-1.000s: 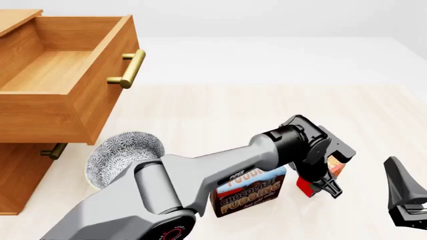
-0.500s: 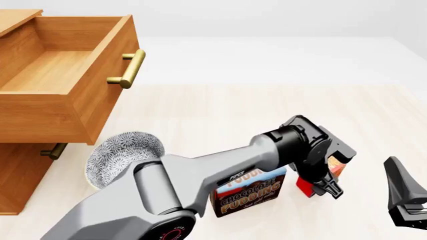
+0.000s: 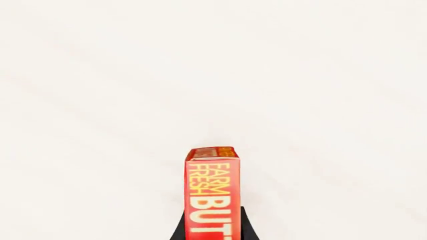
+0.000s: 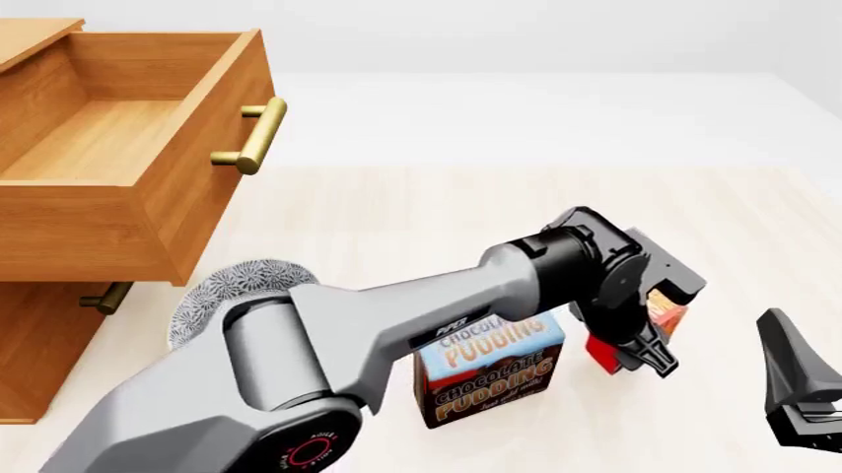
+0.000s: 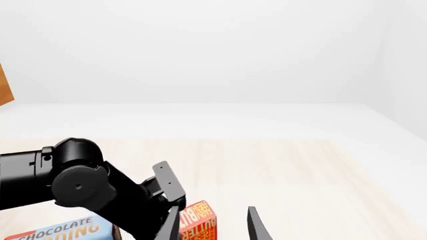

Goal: Put the butter at the back in the top drawer of the cabinet and close it.

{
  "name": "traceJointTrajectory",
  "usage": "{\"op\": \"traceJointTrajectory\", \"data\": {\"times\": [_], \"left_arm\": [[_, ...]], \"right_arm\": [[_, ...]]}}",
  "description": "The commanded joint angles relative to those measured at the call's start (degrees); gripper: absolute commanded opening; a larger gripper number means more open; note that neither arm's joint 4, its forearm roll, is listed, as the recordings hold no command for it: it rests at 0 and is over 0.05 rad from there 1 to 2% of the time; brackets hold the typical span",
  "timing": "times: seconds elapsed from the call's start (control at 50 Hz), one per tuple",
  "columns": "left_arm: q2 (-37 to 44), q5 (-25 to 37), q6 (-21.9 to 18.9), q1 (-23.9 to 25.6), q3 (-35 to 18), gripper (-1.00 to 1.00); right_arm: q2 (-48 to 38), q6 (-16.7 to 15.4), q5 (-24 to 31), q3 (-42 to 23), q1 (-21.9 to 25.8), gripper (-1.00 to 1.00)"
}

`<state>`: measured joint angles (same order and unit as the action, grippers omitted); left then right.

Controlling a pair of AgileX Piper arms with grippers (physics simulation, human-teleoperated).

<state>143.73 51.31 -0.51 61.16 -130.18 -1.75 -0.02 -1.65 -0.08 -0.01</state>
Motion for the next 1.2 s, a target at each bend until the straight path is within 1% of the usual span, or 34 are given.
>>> {"op": "traceJointTrajectory", "data": {"times": [0.02,0.1,0.24,0.4,0.42,0.56,0.84,0.88,0.9,0.92,0.96,1.0,1.02,1.14,1.2], "left_arm": [[-3.23,-1.05,-1.15,0.28,0.66,-1.0],[-4.15,-1.68,-1.64,0.03,1.55,-1.0],[-4.93,-1.42,-1.84,0.36,1.32,-1.0],[-7.82,-2.17,-2.96,0.01,3.22,-1.0],[-8.63,-2.68,-3.44,-0.24,4.06,-1.0],[-10.07,-1.96,-3.64,-0.36,4.55,-1.0],[-15.84,-3.02,-5.82,-2.08,9.48,-1.0],[-16.47,-3.16,-5.7,-2.4,10.24,-1.0],[-16.08,-1.38,-4.05,-1.68,8.61,-1.0],[-16.0,-1.28,-4.05,-1.68,8.44,-1.0],[-18.24,-2.34,-4.78,-2.79,11.01,-1.0],[-18.68,-1.66,-4.66,-2.72,10.77,-1.0],[-19.74,-2.34,-5.33,-3.28,12.09,-1.0],[-22.05,-2.15,-5.76,-3.97,13.89,-1.0],[-23.84,-2.43,-6.21,-4.57,15.83,-1.0]], "right_arm": [[0.01,0.0,0.0,0.0,0.0,1.0],[0.0,0.0,0.0,0.0,0.0,1.0],[0.02,0.01,0.01,0.0,0.0,1.0],[0.0,0.02,0.0,0.0,0.02,1.0],[0.0,0.0,0.0,0.0,-0.01,1.0],[-0.02,0.01,-0.01,0.0,0.0,1.0],[-0.01,-0.02,-0.01,0.0,0.0,1.0],[-0.03,-0.01,-0.02,0.0,0.0,1.0],[-0.01,-0.01,-0.01,0.0,0.0,1.0],[-0.01,-0.01,-0.01,0.0,0.0,1.0],[-0.03,0.0,-0.01,0.0,0.0,1.0],[0.0,0.01,0.0,0.0,-0.01,1.0],[-0.03,0.05,-0.01,0.0,0.0,1.0],[-0.02,0.01,-0.01,0.0,-0.01,1.0],[-0.01,0.01,0.0,0.0,0.0,1.0]]}}
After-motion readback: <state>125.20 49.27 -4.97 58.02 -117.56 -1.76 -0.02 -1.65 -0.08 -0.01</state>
